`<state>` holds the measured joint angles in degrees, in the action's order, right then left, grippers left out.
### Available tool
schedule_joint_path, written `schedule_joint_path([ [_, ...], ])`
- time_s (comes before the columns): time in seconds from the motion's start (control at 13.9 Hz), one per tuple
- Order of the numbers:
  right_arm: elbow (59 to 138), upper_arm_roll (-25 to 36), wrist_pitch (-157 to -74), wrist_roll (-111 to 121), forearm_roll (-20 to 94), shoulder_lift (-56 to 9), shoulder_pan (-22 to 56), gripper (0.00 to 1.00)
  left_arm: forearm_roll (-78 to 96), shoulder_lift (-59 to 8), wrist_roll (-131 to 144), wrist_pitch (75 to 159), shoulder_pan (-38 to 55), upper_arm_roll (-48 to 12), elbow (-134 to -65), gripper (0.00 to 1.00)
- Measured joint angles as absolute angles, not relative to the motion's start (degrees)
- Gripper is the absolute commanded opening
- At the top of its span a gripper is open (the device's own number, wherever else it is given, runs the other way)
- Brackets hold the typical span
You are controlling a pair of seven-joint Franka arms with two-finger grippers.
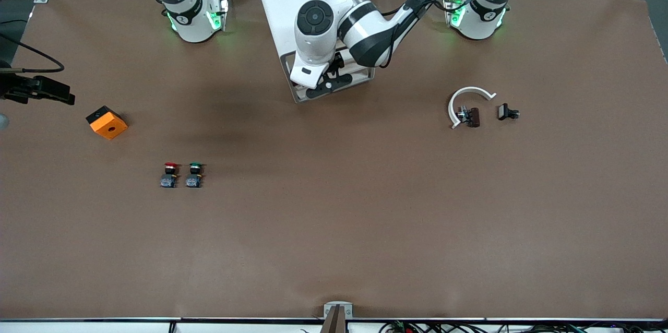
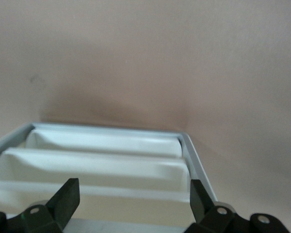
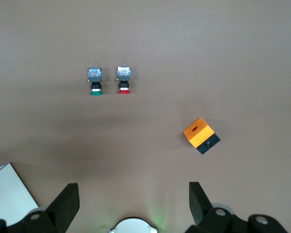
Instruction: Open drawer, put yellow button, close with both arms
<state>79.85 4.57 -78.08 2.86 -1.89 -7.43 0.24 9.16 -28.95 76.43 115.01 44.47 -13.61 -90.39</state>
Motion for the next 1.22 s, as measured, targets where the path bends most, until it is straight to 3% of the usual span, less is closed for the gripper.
schedule_joint_path([
  [0.79,77.1,4.6,-77.4,2.9,-1.8,-7.3,-1.0,1.00,14.4,-29.0,76.5,113.8,43.6,-13.5,-90.8,1.00],
  [1.22,77.0,4.6,-74.0,3.0,-1.5,-5.8,-3.3,1.00,9.7,-28.9,73.9,113.6,35.7,-13.3,-90.8,1.00],
])
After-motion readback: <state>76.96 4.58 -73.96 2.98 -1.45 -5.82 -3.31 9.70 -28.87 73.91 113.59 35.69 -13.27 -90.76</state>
